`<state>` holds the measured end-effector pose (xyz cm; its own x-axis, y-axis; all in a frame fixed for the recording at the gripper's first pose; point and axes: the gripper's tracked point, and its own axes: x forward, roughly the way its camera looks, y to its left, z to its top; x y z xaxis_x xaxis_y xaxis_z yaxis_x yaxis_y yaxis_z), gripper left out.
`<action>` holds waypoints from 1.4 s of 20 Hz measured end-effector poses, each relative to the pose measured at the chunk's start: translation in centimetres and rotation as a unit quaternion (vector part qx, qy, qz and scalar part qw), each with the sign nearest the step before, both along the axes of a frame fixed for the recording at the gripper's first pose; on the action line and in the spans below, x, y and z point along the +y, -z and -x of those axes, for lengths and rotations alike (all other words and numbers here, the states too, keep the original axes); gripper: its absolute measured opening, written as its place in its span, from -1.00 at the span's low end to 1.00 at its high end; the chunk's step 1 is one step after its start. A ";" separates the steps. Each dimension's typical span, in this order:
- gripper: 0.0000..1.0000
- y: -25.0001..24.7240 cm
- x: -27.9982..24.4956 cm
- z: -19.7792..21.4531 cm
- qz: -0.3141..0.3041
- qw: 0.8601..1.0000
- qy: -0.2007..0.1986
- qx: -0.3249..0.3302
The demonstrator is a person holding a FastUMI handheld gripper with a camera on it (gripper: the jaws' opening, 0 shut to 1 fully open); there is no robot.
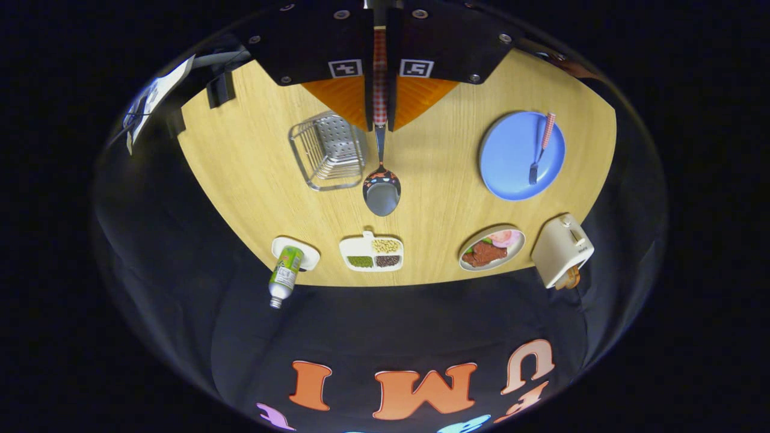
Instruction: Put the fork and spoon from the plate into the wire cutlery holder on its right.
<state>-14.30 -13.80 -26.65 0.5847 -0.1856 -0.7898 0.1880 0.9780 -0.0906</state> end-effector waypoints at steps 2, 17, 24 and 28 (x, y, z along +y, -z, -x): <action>-0.83 -0.1 -1.3 0.8 0.003 1.000 0.001 0.010; -0.83 0.8 -4.7 3.2 -0.040 0.987 -0.034 0.150; -0.83 0.5 -5.7 1.9 -0.031 0.975 -0.074 0.208; -0.83 0.7 -5.6 1.7 -0.029 0.963 -0.104 0.245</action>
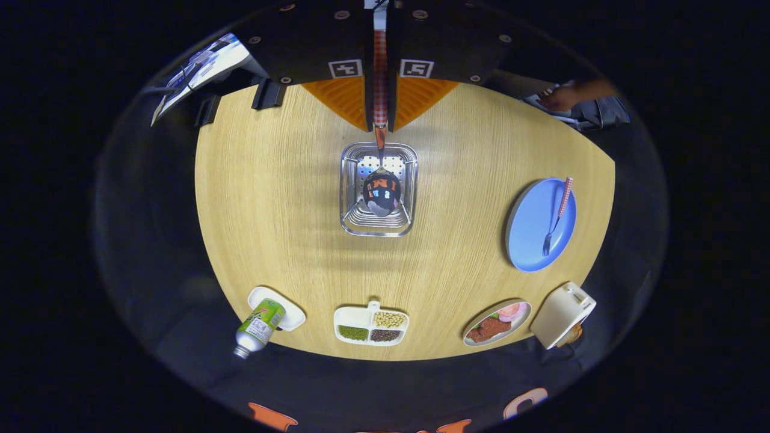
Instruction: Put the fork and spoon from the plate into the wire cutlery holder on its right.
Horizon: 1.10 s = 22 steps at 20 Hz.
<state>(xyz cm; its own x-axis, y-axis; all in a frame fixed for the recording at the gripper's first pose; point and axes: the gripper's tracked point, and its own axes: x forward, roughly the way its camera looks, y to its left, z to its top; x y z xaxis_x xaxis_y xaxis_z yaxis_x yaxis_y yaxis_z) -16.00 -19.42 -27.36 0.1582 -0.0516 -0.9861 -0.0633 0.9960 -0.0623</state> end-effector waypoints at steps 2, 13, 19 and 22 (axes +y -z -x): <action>-0.83 0.1 -0.7 -0.3 0.016 1.000 -0.021 0.008; -0.77 -0.3 -0.8 -2.0 0.006 1.000 -0.009 0.025; -0.67 -1.4 -0.6 -4.8 -0.013 0.999 0.018 -0.028; -0.63 -2.7 0.0 -6.6 -0.033 0.995 0.038 -0.081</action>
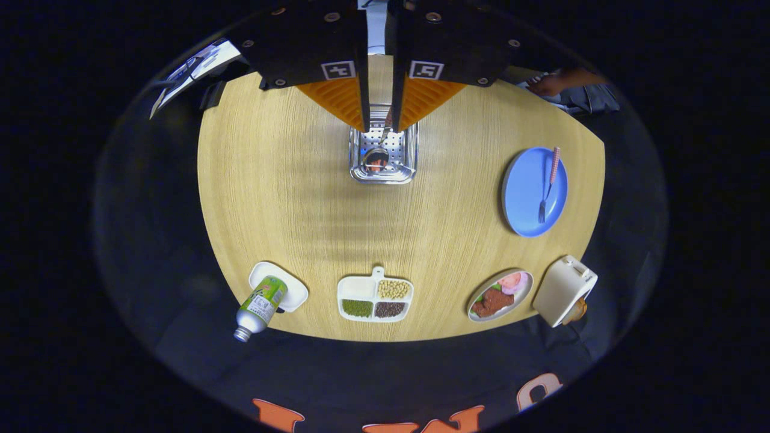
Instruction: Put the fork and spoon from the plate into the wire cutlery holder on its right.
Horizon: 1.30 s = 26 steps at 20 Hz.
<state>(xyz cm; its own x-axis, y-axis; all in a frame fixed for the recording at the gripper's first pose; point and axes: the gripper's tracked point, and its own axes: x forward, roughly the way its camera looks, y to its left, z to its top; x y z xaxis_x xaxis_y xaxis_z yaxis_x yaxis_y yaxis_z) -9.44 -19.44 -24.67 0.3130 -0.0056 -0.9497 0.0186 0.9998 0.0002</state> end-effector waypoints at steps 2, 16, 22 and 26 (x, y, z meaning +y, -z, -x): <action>-0.48 -0.9 0.4 -1.2 -0.010 0.999 0.010 -0.040; 0.66 -9.7 12.1 -7.5 -0.005 0.903 -0.024 -0.430; 0.77 -7.7 19.5 -7.8 -0.023 0.890 -0.053 -0.453; 0.77 -5.5 23.7 -8.3 -0.037 0.892 -0.041 -0.448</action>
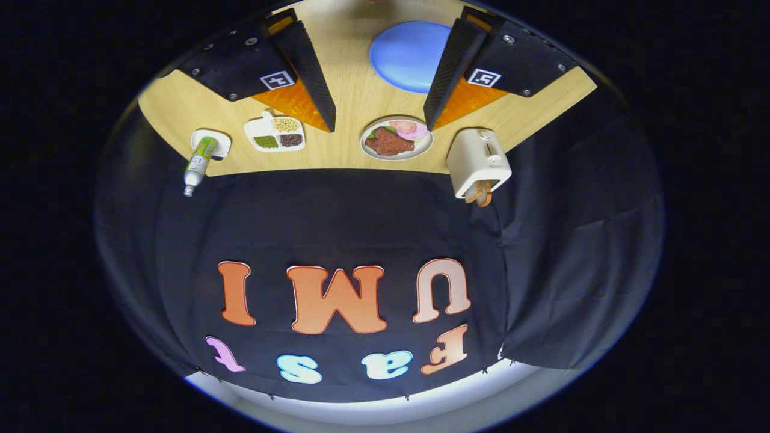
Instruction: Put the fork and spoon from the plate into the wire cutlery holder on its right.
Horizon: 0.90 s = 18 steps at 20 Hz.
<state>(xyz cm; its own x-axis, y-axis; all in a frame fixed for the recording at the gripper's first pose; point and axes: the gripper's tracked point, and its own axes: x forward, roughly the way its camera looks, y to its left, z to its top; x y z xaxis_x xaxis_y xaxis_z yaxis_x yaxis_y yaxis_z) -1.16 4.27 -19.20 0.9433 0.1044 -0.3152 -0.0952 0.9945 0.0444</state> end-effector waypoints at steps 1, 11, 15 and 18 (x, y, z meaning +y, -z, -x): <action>0.78 0.8 1.0 0.0 0.001 1.000 -0.002 0.007; 0.78 13.6 8.8 2.5 0.014 0.984 -0.027 0.173; 0.71 17.1 9.9 3.9 0.019 0.975 -0.035 0.218; 0.54 19.2 10.6 4.9 0.017 0.969 -0.038 0.245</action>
<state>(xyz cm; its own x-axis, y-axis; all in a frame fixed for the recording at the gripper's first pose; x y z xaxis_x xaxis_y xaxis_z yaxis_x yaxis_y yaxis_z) -6.08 14.83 -38.43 0.6704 0.1491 -0.7269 -0.1430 0.9872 0.0707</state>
